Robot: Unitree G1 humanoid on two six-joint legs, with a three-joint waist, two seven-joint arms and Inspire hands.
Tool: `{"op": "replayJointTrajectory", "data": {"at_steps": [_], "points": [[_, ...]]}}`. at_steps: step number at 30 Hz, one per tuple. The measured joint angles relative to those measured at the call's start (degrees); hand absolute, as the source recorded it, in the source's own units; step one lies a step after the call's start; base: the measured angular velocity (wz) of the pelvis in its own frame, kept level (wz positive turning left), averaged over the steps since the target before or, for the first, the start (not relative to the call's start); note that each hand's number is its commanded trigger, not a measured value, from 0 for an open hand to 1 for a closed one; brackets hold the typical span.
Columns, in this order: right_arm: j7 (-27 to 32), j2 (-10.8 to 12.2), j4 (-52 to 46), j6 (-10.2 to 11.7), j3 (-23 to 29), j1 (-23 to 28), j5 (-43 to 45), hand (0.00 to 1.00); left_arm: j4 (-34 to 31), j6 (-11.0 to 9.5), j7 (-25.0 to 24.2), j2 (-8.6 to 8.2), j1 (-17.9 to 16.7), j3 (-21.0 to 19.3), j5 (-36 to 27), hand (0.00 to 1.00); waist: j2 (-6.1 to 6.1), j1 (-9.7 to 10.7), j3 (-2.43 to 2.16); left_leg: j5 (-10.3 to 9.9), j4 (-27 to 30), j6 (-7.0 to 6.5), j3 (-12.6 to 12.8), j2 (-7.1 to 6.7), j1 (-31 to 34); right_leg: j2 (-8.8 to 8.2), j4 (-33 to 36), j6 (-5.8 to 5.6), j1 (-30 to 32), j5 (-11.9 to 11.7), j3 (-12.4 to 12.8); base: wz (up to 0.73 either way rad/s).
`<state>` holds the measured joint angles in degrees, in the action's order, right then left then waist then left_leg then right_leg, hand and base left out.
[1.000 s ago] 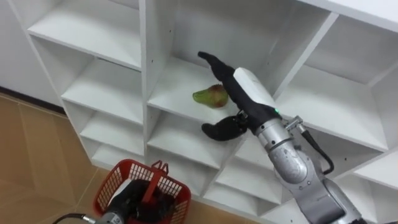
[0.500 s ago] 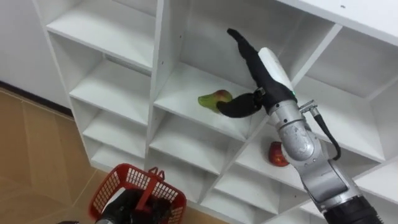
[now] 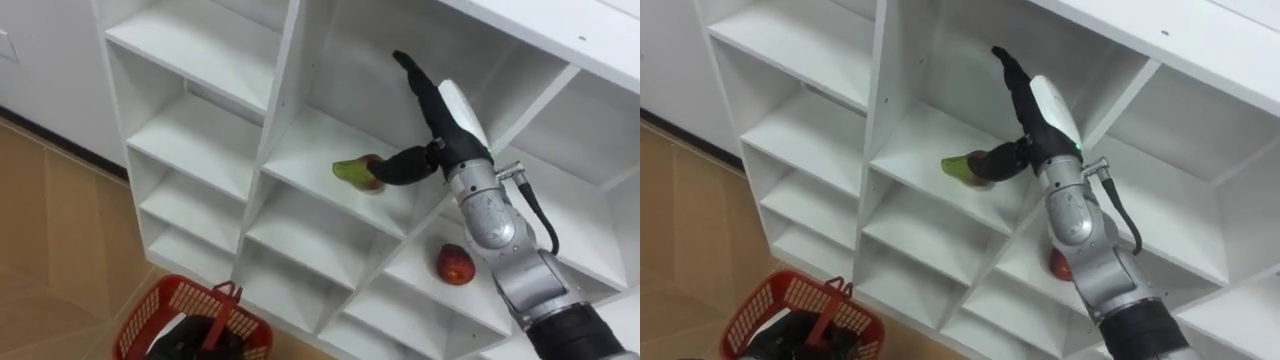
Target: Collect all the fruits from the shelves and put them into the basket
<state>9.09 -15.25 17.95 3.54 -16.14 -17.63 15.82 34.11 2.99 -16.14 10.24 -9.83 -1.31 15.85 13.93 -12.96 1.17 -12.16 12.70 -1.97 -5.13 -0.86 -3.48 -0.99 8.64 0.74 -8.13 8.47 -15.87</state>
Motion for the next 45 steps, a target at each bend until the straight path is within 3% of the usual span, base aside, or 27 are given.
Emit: {"op": "replayJointTrajectory", "data": {"at_steps": [8,16,24,30,41,45], "points": [[-0.49,0.00,3.67,0.14,-0.16,-0.31,-0.02,0.00,0.01,0.46,-0.39,-0.32,0.02,-0.76,0.09,1.00,0.03,-0.99,0.05,-0.02,0.11,0.00,-0.41,-0.08,0.46,0.01,0.00,-0.01,-0.02,0.00,-0.16,0.02],[-2.65,0.02,10.08,-0.11,-0.74,-2.80,0.36,0.00,0.08,0.47,-0.38,-0.50,0.02,-0.49,0.01,1.00,-0.47,-2.21,0.87,-0.02,2.15,0.04,-1.09,-0.43,3.80,-0.07,0.02,-0.01,2.21,0.01,-0.05,0.03],[-3.18,0.01,13.28,-1.98,-0.65,-4.02,4.54,0.00,0.19,0.59,-0.80,-0.24,0.33,-0.19,-0.15,1.00,-0.68,-3.24,0.96,-0.01,5.56,0.07,-1.48,-0.67,9.32,-0.17,0.29,0.06,6.45,-0.04,-0.04,0.03],[-3.18,0.02,13.53,-2.26,-0.69,-4.55,7.77,0.00,0.23,0.64,-0.68,-0.05,1.39,1.15,-0.10,1.00,-1.78,-3.51,1.48,-0.04,6.29,0.02,-1.23,-0.64,12.11,-0.28,1.66,0.15,9.53,-0.14,0.18,-0.04],[-1.63,0.04,19.35,-1.87,-0.78,-8.41,11.59,0.00,0.30,0.58,1.00,0.01,2.77,4.92,-0.48,1.00,-3.60,-4.82,1.31,0.03,6.66,-0.02,0.08,-0.29,14.08,-0.86,3.11,0.13,12.46,-0.14,0.21,-0.04],[-1.14,0.03,19.73,-1.84,-0.77,-8.55,12.16,0.00,0.32,0.57,1.50,0.02,2.87,5.04,-0.48,1.00,-3.74,-4.85,1.23,0.03,6.52,-0.03,0.21,-0.15,14.23,-0.84,3.17,0.13,12.72,-0.14,0.18,-0.01]]}}
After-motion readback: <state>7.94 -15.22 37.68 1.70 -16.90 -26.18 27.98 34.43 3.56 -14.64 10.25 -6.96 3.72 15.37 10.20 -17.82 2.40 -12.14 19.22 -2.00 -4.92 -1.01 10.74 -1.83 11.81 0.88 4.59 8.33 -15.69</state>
